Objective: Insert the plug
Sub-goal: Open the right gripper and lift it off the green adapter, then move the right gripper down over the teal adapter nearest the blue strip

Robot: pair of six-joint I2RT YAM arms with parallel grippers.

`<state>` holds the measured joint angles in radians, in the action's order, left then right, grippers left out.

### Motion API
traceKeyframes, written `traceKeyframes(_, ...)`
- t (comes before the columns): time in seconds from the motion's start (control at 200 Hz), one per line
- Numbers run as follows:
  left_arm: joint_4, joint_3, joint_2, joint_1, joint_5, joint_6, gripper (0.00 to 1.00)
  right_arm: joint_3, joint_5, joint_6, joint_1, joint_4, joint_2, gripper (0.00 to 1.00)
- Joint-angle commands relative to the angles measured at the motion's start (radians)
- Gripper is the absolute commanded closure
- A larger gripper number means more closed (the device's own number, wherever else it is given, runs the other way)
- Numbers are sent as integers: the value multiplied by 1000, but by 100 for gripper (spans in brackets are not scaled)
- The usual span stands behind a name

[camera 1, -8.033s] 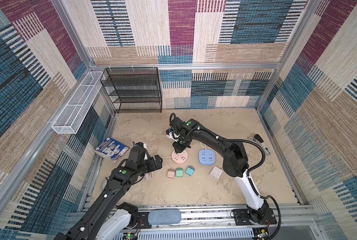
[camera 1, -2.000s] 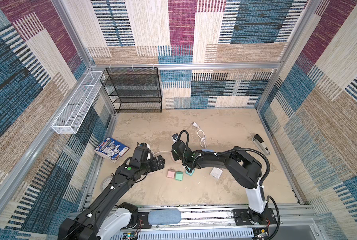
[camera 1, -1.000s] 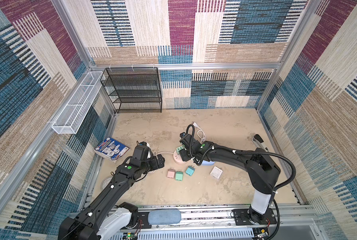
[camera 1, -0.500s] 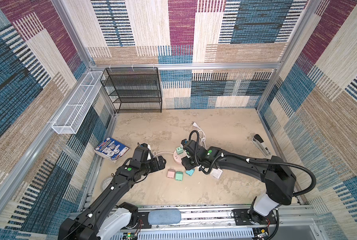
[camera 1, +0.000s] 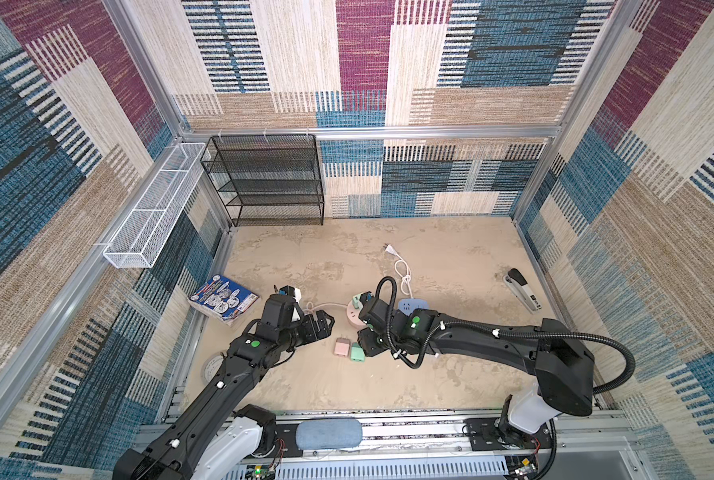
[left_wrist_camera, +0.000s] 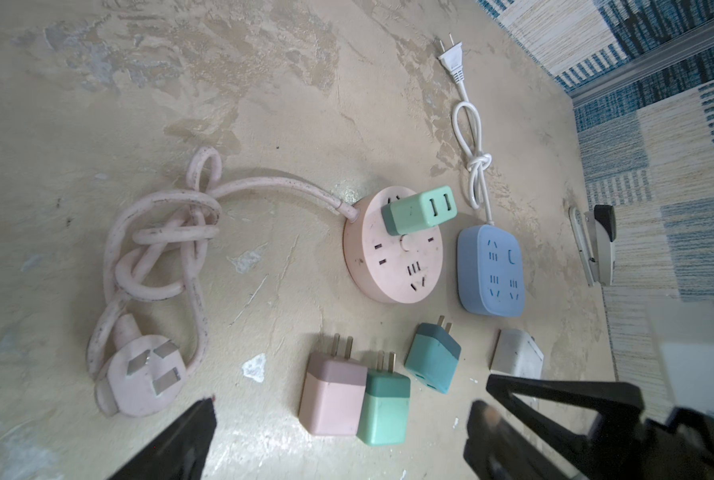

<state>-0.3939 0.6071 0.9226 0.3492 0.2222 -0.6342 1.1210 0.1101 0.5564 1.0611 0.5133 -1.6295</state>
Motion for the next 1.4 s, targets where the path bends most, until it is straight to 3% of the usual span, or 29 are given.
traceKeyframes(0.0,-3,27,7,-1,31,-15,1,-4,10,50,5,-29,10,43)
traceKeyframes(0.265,28,24,37,-1,38,9,1,-64,120,49,5,10,23,43)
traceKeyframes(0.566,157,-42,71,-1,72,-34,1,-50,138,36,-1,3,7,44)
traceKeyframes(0.871,112,-56,16,-1,47,-24,1,-31,31,10,1,-60,-9,47)
traceKeyframes(1.392,47,-58,-39,-3,5,-22,1,23,22,6,20,-41,-97,49)
